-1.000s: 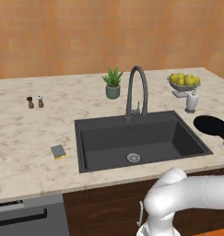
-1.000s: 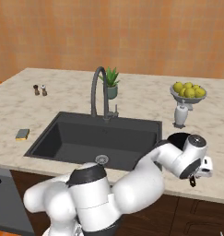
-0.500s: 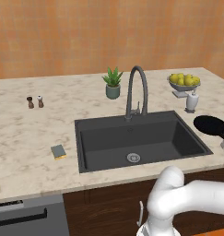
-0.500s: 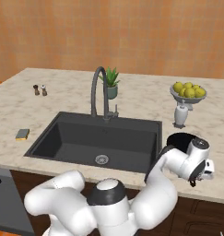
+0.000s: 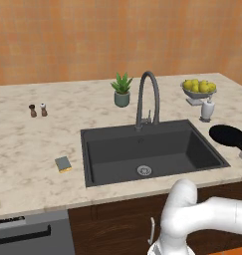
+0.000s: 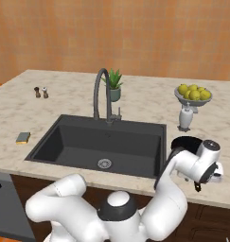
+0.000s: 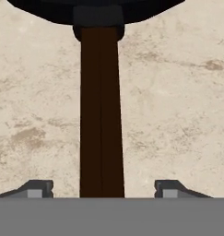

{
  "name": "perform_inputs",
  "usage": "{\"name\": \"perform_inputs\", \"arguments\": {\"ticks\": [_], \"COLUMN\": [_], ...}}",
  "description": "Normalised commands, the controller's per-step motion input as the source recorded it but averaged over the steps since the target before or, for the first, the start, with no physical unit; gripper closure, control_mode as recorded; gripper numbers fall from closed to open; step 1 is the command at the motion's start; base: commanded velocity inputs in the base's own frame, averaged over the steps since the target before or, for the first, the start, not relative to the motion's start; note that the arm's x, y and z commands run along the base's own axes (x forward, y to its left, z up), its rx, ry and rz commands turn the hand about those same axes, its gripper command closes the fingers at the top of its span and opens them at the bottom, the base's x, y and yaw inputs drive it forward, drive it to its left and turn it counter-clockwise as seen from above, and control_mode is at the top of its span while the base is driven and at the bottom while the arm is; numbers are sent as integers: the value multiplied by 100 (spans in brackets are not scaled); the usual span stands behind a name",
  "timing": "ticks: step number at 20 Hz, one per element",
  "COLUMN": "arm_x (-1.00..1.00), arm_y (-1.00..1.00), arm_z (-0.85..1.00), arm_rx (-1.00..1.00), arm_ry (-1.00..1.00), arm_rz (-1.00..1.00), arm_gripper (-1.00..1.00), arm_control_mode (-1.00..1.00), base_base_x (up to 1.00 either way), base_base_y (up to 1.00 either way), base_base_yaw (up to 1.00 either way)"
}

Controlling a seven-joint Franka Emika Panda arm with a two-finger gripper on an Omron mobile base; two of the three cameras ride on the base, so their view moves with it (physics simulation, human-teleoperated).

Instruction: Pick the pan and sponge and place them into the sink. Then turn on the water.

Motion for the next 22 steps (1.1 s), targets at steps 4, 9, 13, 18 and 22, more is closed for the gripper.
{"name": "perform_inputs", "arguments": {"ticks": [4, 9, 13, 18, 22], "arm_x": [3, 3, 0, -1, -47], "arm_y": [0, 9, 49, 75, 26], "arm_z": [-63, -48, -7, 4, 63], "arm_rx": [0, 1, 0, 0, 0], "arm_ry": [0, -1, -8, -4, -38], "arm_rz": [0, 0, 3, 3, 0], "arm_gripper": [100, 100, 100, 100, 100], "arm_control_mode": [-100, -100, -100, -100, -100], "base_base_x": [0, 0, 0, 0, 0], "base_base_y": [0, 0, 0, 0, 0], "base_base_yaw": [0, 0, 0, 0, 0]}}
